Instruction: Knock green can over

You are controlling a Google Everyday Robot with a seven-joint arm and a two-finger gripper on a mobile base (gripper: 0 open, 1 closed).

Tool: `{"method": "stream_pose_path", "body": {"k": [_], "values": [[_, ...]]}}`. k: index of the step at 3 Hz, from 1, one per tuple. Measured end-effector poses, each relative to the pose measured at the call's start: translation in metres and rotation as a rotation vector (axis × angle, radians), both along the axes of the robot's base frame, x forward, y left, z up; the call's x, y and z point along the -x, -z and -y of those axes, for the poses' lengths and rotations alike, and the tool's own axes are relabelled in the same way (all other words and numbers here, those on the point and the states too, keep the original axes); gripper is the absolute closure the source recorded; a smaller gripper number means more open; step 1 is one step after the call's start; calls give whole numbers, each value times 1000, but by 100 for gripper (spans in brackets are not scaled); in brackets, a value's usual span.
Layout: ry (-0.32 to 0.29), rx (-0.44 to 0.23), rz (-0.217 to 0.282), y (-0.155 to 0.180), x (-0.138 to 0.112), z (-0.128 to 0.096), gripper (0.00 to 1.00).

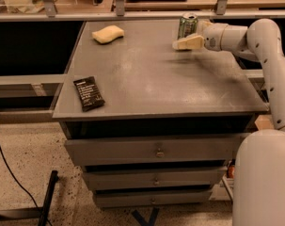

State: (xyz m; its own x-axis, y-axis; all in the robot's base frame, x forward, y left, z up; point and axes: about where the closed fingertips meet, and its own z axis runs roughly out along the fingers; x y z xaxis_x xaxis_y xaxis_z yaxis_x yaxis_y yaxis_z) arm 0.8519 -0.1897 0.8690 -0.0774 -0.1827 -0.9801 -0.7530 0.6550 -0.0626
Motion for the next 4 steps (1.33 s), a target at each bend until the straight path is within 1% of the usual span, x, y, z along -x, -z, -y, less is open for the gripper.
{"method": "stream_pose_path", "body": {"k": [1, 2, 3, 4], "values": [[1, -35, -12, -1, 1, -2, 0], [-13, -48, 6, -2, 0, -7, 0], [-14, -51, 28, -4, -2, -7, 0], [-6, -40, 52, -5, -4, -5, 14]]}}
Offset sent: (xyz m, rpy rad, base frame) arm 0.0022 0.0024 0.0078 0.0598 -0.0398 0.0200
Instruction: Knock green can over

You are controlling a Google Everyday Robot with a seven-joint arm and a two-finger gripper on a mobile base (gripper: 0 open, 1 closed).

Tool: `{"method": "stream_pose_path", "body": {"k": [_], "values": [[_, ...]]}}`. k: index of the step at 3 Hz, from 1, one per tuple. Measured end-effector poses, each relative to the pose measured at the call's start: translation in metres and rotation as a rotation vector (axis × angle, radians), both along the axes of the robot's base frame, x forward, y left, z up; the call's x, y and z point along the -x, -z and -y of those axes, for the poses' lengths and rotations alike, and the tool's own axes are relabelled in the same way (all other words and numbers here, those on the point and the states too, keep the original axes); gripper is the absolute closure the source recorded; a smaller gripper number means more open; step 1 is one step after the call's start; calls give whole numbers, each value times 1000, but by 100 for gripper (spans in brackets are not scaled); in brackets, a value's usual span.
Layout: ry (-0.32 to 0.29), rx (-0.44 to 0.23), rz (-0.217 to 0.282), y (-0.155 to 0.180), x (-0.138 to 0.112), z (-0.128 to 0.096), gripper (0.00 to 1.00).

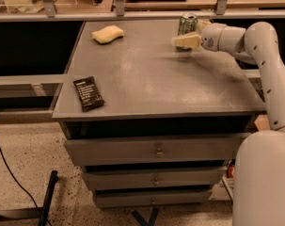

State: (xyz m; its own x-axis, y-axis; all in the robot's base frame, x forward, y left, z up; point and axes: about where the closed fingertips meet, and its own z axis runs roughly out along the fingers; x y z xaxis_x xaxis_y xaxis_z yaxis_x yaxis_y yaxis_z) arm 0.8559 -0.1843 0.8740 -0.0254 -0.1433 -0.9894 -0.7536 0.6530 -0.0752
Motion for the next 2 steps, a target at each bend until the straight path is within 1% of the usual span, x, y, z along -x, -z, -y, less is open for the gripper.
{"method": "stream_pose_path", "body": {"k": [1, 2], "values": [[13, 17, 2, 5, -1, 2, 23], [5, 6, 21, 5, 1, 3, 41]]}}
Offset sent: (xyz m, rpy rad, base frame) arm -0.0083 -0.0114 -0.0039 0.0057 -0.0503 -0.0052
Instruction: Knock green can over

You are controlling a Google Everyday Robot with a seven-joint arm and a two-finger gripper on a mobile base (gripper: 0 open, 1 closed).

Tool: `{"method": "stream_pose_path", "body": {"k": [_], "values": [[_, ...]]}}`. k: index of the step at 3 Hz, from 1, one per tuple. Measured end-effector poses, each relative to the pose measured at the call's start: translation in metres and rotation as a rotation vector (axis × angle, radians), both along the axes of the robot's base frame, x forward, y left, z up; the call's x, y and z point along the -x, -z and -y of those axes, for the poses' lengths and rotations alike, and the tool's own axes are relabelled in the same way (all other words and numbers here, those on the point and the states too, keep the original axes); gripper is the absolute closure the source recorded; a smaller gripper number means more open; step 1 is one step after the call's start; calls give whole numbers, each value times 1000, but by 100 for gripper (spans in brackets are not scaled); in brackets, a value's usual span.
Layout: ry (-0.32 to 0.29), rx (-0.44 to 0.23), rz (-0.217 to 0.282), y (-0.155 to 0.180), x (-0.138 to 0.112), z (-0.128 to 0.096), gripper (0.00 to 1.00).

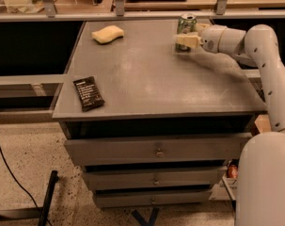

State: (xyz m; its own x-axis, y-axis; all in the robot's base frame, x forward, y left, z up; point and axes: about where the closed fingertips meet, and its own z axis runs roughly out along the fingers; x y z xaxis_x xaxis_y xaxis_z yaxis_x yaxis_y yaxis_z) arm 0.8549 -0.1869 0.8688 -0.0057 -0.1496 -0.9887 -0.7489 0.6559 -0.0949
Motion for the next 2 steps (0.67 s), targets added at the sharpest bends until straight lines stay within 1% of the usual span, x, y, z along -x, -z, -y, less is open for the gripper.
{"method": "stream_pose_path", "body": {"k": [1, 2], "values": [[2, -22, 3, 1, 3, 4, 61], [-14, -11, -12, -3, 10, 5, 68]]}}
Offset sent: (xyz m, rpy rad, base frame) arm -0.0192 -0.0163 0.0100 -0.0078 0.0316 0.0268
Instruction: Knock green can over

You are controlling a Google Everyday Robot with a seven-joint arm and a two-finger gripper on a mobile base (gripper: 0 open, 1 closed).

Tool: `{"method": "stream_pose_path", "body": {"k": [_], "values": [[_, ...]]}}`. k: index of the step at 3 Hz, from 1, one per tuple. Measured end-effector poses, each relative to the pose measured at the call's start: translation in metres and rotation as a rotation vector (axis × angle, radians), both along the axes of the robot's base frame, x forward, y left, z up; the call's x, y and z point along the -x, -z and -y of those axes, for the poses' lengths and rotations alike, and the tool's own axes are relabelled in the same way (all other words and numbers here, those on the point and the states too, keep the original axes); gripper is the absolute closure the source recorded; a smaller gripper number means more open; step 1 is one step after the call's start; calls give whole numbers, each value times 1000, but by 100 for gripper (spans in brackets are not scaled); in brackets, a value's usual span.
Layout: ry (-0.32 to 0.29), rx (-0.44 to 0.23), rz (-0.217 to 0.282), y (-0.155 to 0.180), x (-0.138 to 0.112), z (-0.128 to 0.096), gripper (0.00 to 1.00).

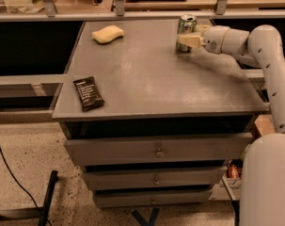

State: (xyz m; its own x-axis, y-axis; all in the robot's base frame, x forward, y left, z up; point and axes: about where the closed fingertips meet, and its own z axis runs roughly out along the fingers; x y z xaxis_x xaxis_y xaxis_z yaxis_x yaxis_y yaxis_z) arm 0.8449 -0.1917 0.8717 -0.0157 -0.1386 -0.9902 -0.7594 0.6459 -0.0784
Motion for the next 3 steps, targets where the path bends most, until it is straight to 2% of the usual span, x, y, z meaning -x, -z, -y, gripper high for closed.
{"method": "stream_pose_path", "body": {"k": [1, 2, 3], "values": [[-48, 116, -55, -13, 12, -17, 85], [-88, 321, -132, -35, 28, -34, 100], [-110, 560, -225, -46, 50, -39, 100]]}}
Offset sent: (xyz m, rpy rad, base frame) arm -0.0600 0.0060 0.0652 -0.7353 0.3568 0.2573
